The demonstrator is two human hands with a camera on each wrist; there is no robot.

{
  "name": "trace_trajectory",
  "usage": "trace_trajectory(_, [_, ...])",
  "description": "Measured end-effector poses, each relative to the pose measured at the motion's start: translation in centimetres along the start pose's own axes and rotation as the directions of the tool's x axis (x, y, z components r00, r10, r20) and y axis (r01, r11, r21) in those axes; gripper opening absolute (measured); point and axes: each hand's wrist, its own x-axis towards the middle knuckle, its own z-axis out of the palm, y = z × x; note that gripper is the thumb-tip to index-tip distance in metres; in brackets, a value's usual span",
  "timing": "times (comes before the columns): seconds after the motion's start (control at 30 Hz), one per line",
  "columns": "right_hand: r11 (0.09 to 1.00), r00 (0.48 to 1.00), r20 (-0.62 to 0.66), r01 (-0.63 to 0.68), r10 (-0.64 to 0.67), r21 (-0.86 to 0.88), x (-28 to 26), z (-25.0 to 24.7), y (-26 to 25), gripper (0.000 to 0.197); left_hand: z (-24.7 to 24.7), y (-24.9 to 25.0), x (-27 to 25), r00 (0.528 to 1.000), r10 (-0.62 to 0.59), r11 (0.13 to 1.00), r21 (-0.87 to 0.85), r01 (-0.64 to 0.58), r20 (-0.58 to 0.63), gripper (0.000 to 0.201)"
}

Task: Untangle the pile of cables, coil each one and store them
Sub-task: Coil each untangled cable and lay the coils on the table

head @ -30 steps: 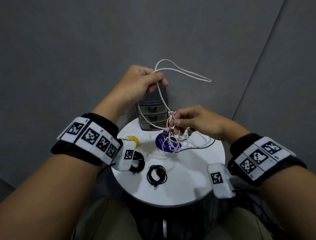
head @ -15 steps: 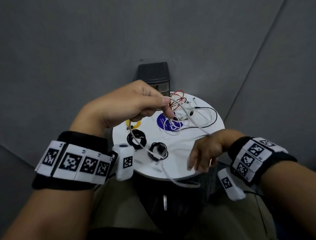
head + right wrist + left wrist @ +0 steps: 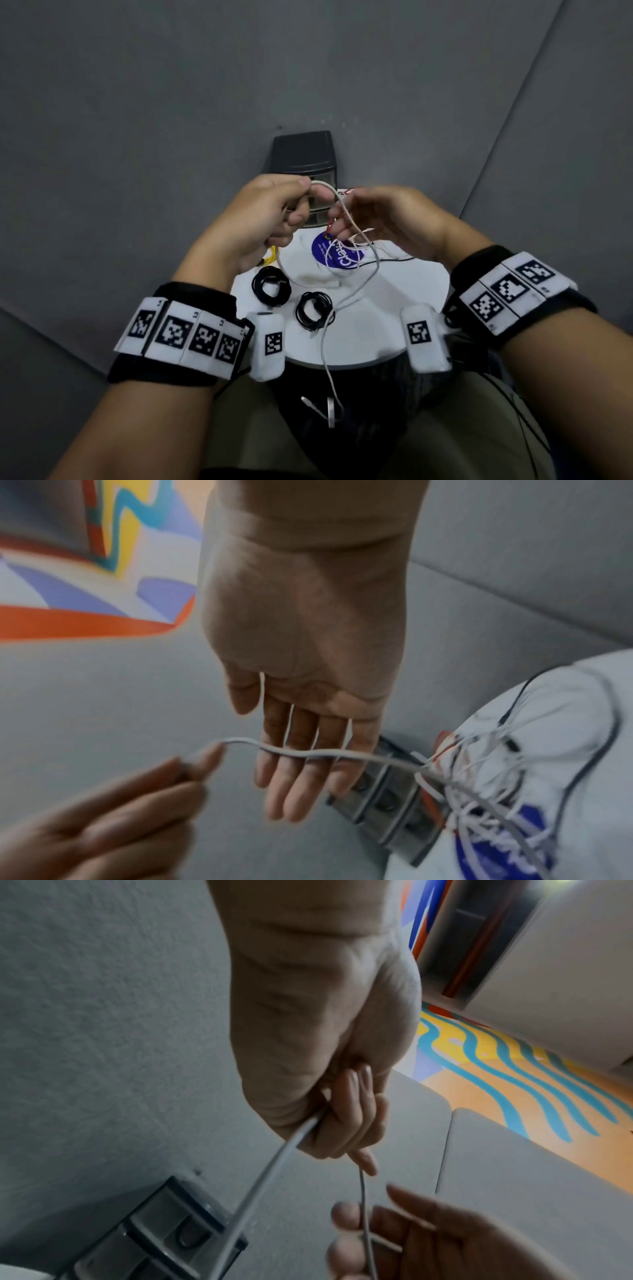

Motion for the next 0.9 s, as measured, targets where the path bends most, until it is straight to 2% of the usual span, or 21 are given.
trace_trajectory(0.07, [0.999, 0.998, 0.048, 0.05, -0.05, 0.009, 0.2, 1.4, -0.6, 0.038, -0.4, -0.4, 0.2, 0.999, -0.007, 0.994, -0.107, 0.003, -0.033, 0.037])
trace_trajectory(0.17, [0.988, 0.991, -0.023, 0.126, -0.128, -0.086, 0.9, 2.9, -0.2, 0.029, -1.1, -0.9, -0.1, 1.0, -0.024, 0.962, -0.273, 0.018, -0.017, 0.043])
trace_trajectory(0.3, [0.983, 0.993, -0.044, 0.099, -0.107, -0.157, 0.8, 4.2, 0.5, 0.032, -1.6, -1.8, -1.1, 1.0, -0.008, 0.885, -0.466, 0.006, -0.003, 0.051])
trace_trajectory(0.4, [0.982, 0.997, -0.015, 0.07, -0.074, -0.176, 0.3, 5.3, 0.9, 0.032, -1.4, -2.9, -1.6, 0.998, -0.001, 0.822, -0.568, -0.032, -0.057, 0.051])
trace_trajectory(0.53, [0.968, 0.996, 0.085, 0.037, -0.016, -0.249, -0.4, 6.5, 1.5, 0.032, -0.8, -4.2, -1.7, 0.975, -0.005, 0.854, -0.508, -0.111, -0.221, 0.042])
trace_trajectory(0.6, [0.961, 0.989, 0.145, 0.028, 0.013, -0.277, -0.6, 7.0, 1.8, 0.032, -0.8, -4.6, -1.6, 0.964, -0.037, 0.878, -0.469, -0.094, -0.264, 0.044])
trace_trajectory(0.77, [0.952, 0.98, 0.192, 0.012, 0.049, -0.307, -0.8, 6.9, 2.6, 0.034, -1.5, -4.8, -1.8, 0.981, -0.116, 0.797, -0.604, -0.002, -0.156, 0.05])
trace_trajectory(0.9, [0.927, 0.981, 0.169, -0.031, 0.1, -0.373, -0.5, 6.2, 3.3, 0.034, -1.8, -5.2, -1.4, 0.972, -0.09, 0.867, -0.497, -0.032, -0.219, 0.041])
